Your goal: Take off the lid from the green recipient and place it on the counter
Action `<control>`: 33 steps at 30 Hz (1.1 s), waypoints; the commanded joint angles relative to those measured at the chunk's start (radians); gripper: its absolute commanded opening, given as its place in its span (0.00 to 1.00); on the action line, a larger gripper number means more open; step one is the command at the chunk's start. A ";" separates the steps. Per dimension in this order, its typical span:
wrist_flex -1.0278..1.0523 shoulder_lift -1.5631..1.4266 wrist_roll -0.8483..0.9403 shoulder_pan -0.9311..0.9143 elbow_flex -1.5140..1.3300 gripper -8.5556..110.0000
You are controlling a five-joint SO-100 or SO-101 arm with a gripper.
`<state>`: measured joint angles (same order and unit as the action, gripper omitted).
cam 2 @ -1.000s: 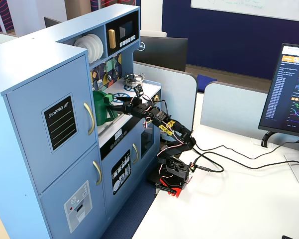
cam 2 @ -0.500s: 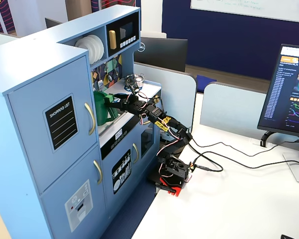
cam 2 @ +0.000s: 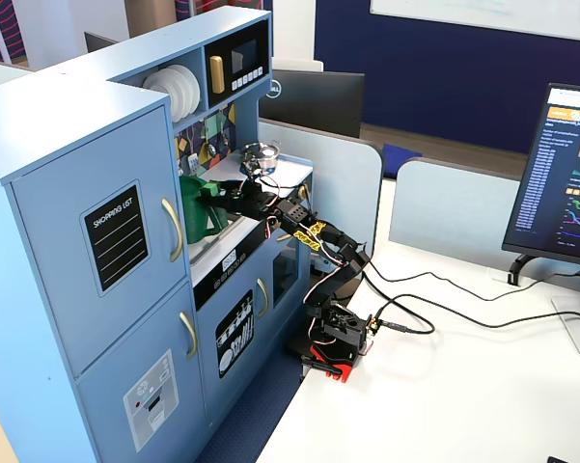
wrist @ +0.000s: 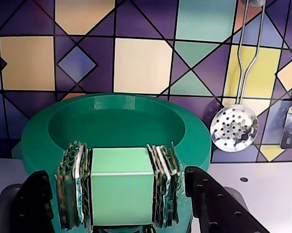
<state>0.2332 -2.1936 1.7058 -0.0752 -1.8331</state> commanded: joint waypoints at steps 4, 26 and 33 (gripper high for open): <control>-0.049 0.023 0.011 0.017 0.091 0.20; -0.176 0.066 0.051 -0.095 0.233 0.07; -0.137 0.046 0.011 -0.356 0.219 0.07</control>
<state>0.0982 -2.1123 1.7472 -0.3007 -1.6843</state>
